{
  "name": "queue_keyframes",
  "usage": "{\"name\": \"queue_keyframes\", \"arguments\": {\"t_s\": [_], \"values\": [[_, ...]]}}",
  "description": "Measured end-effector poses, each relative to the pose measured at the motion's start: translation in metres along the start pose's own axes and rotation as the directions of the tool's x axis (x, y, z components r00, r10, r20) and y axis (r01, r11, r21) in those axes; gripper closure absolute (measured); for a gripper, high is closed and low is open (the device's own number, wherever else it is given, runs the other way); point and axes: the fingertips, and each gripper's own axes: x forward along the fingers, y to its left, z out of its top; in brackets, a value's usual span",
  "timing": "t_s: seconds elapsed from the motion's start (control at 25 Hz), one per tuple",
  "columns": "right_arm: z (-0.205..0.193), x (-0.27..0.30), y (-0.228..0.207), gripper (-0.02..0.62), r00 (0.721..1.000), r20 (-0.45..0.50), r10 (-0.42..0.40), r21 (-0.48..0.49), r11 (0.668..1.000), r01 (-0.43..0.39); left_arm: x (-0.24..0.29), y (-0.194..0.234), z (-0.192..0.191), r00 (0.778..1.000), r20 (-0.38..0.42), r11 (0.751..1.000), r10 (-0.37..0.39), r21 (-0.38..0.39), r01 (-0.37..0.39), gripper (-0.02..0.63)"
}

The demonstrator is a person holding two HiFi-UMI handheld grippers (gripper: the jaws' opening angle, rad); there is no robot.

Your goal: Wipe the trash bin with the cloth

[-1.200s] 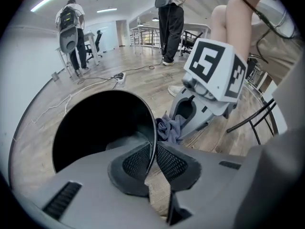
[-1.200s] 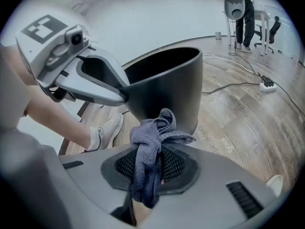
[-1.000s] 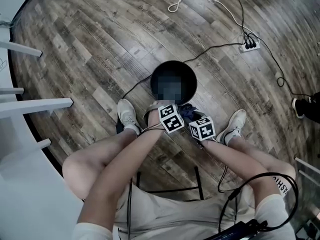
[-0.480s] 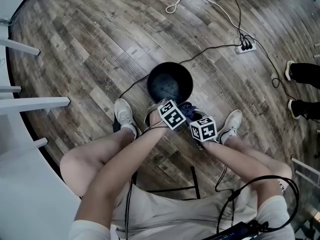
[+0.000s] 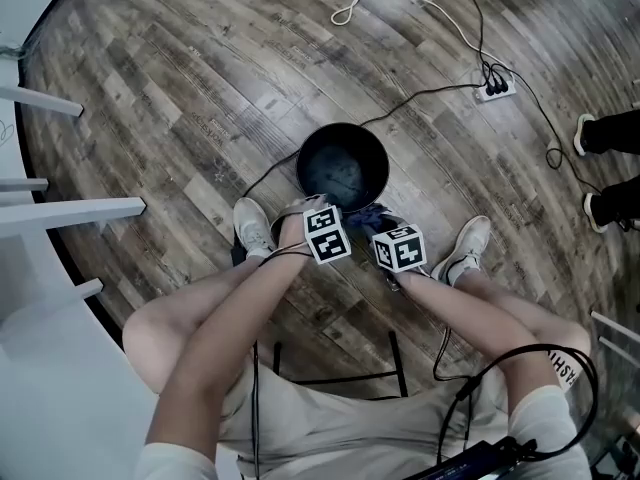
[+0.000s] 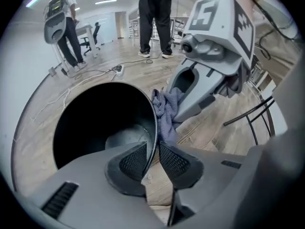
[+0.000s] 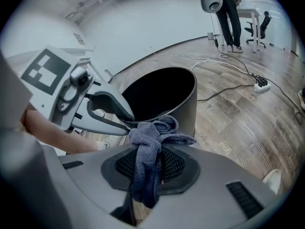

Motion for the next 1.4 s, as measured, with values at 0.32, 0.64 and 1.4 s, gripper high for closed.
{"name": "queue_keyframes", "arguments": {"t_s": [0.32,0.64,1.4], "values": [[-0.026,0.048,-0.025,0.518,0.998,-0.046,-0.039,-0.023,0.999,0.038,0.001,0.003,-0.001,1.0,-0.004,0.996,0.024,0.084,-0.023,0.545],[-0.052,0.091,-0.05,0.518,0.994,-0.088,-0.067,-0.016,0.998,0.066,0.0,0.003,-0.002,1.0,-0.005,0.995,0.023,0.098,-0.023,0.546],[-0.084,0.152,-0.096,0.519,0.976,-0.158,-0.151,-0.119,0.984,0.133,-0.001,0.003,0.0,1.0,-0.01,0.994,-0.02,0.103,0.021,0.552]]}}
